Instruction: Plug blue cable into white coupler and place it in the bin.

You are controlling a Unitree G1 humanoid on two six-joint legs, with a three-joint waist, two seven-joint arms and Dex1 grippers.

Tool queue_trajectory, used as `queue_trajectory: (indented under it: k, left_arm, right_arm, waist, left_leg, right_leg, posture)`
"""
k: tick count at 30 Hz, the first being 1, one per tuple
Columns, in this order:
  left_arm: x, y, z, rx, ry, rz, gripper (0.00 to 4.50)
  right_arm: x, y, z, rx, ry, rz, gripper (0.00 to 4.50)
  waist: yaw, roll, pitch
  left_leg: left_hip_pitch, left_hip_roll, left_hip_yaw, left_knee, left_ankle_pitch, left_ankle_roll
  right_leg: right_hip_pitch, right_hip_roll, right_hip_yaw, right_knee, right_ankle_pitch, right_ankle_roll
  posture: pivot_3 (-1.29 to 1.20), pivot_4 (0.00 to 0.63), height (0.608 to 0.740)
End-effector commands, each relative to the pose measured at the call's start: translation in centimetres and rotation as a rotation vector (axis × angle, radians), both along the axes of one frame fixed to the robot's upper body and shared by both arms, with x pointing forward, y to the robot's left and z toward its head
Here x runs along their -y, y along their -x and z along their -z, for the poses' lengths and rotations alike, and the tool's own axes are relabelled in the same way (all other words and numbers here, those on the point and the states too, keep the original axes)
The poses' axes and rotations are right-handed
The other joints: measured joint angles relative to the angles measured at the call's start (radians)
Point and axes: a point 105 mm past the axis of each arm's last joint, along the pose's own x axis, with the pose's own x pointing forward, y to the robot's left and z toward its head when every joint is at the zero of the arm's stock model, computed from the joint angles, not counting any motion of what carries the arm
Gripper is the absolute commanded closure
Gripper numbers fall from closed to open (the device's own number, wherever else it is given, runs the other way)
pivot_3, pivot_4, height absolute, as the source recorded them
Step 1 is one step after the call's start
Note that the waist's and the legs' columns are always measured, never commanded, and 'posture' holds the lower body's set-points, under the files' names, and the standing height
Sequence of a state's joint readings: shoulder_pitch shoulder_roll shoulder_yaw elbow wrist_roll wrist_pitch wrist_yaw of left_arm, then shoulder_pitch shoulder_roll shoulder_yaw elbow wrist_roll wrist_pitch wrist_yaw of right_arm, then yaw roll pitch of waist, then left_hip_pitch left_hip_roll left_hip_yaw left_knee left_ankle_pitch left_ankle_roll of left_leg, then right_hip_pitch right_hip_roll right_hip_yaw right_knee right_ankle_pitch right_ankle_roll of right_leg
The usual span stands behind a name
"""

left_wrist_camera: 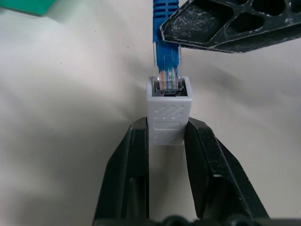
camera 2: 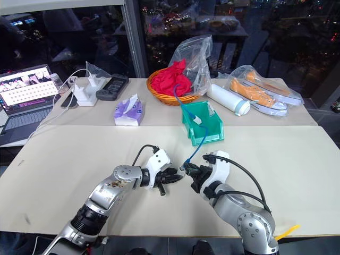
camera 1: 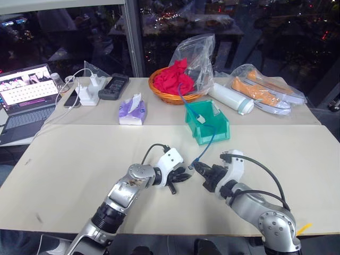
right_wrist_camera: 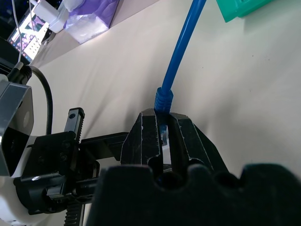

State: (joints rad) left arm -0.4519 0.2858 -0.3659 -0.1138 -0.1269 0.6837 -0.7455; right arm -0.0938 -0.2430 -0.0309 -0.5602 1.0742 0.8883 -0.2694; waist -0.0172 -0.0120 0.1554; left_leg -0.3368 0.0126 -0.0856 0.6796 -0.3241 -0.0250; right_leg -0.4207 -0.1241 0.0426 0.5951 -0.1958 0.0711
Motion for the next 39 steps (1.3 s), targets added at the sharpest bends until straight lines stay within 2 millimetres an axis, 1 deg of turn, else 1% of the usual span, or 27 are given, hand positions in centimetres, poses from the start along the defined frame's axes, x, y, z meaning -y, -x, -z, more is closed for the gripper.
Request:
queue_trajectory:
  k: [1,4,7,12,15,16,19,24,28,31,34,39]
  left_arm:
    - [0.2,0.4,-0.3,-0.025,0.030,0.003,3.89]
    - [0.5,0.3,-1.3,-0.065,0.090,-0.018,3.89]
    - [0.8,0.6,-1.6,-0.070,0.093,-0.012,3.89]
    - [0.8,0.4,-2.2,-0.067,0.100,-0.034,3.89]
    - [0.8,0.3,-2.4,-0.052,0.083,-0.031,3.89]
    - [0.8,0.4,-2.5,-0.048,0.079,-0.028,3.89]
    - [1.2,0.4,-2.8,-0.043,0.082,-0.022,3.89]
    - [1.6,0.5,-3.2,-0.049,0.094,-0.035,3.89]
    - [1.4,0.6,-3.0,-0.070,0.106,-0.066,3.89]
    - [1.2,0.6,-3.0,-0.076,0.109,-0.075,3.89]
    - [1.3,0.8,-3.0,-0.083,0.114,-0.073,3.89]
    - [1.6,1.1,-3.0,-0.093,0.121,-0.044,3.89]
  right_arm:
    - [0.0,0.1,0.1,0.016,0.074,-0.022,4.50]
    - [0.0,0.0,0.4,0.019,0.147,-0.034,4.50]
    - [0.0,-0.1,0.7,0.007,0.165,-0.040,4.50]
    - [-0.3,0.0,1.4,-0.028,0.180,-0.070,4.50]
    - [-0.7,0.2,2.0,-0.048,0.275,-0.134,4.50]
    - [-1.2,0.4,2.2,-0.052,0.304,-0.170,4.50]
    - [-1.8,0.8,2.5,-0.064,0.350,-0.230,4.50]
    - [-1.6,1.1,3.2,-0.094,0.375,-0.248,4.50]
    - [-1.0,1.9,4.1,-0.136,0.357,-0.224,4.50]
    - [0.0,2.8,5.3,-0.183,0.370,-0.216,4.50]
    - [-0.2,3.7,6.5,-0.234,0.344,-0.252,4.50]
    - [0.6,3.6,7.7,-0.267,0.391,-0.291,4.50]
  waist:
    - [0.000,0.000,0.000]
    - [0.000,0.000,0.000]
    - [0.000,0.000,0.000]
    - [-0.001,0.000,0.000]
    - [-0.001,0.000,0.000]
    - [-0.001,0.000,0.000]
    - [-0.003,0.000,0.000]
    - [-0.002,0.000,0.000]
    - [0.001,0.000,-0.001]
    - [0.003,0.000,-0.001]
    - [0.004,0.000,-0.003]
    - [0.004,-0.001,-0.008]
  left_leg:
    - [0.000,0.000,0.000,0.000,0.000,0.000]
    - [0.000,0.000,0.000,0.000,0.000,0.000]
    - [0.000,0.000,0.000,0.000,0.000,0.000]
    - [0.000,0.000,0.000,0.000,0.000,0.000]
    - [0.000,0.000,0.000,0.000,0.000,0.000]
    - [0.000,0.000,0.000,0.000,0.000,0.000]
    - [0.000,0.000,0.000,0.000,0.000,0.000]
    - [0.000,0.000,0.000,0.000,0.000,0.000]
    - [0.000,0.000,0.000,0.000,0.000,0.000]
    - [0.000,0.000,0.000,0.000,0.000,0.000]
    - [0.000,0.000,0.000,0.000,0.000,0.000]
    - [0.002,0.000,0.000,0.000,0.000,0.000]
  right_leg:
    - [0.000,0.000,0.000,0.000,0.000,0.000]
    - [0.000,0.000,0.000,0.000,0.000,0.000]
    - [0.000,0.000,0.000,0.000,0.000,0.000]
    - [0.000,0.000,0.000,0.000,0.000,0.000]
    - [0.000,0.000,0.000,0.000,0.000,0.000]
    - [0.000,0.000,0.000,0.000,0.000,0.000]
    - [0.000,0.000,0.000,0.000,0.000,0.000]
    - [0.000,0.000,0.000,0.000,0.000,0.000]
    - [0.001,0.000,0.000,0.000,0.000,0.000]
    - [0.001,0.000,0.000,0.000,0.000,0.000]
    - [0.001,0.000,0.000,-0.001,0.000,0.000]
    - [0.003,0.000,0.000,-0.001,0.000,0.000]
  posture:
    - [0.00,0.150,0.740]
    - [0.00,0.150,0.740]
    - [0.00,0.150,0.740]
    - [0.00,0.150,0.740]
    - [0.00,0.150,0.740]
    - [0.00,0.150,0.740]
    - [0.00,0.150,0.740]
    - [0.00,0.150,0.740]
    - [0.00,0.150,0.740]
    - [0.00,0.150,0.740]
    - [0.00,0.150,0.740]
    - [0.00,0.150,0.740]
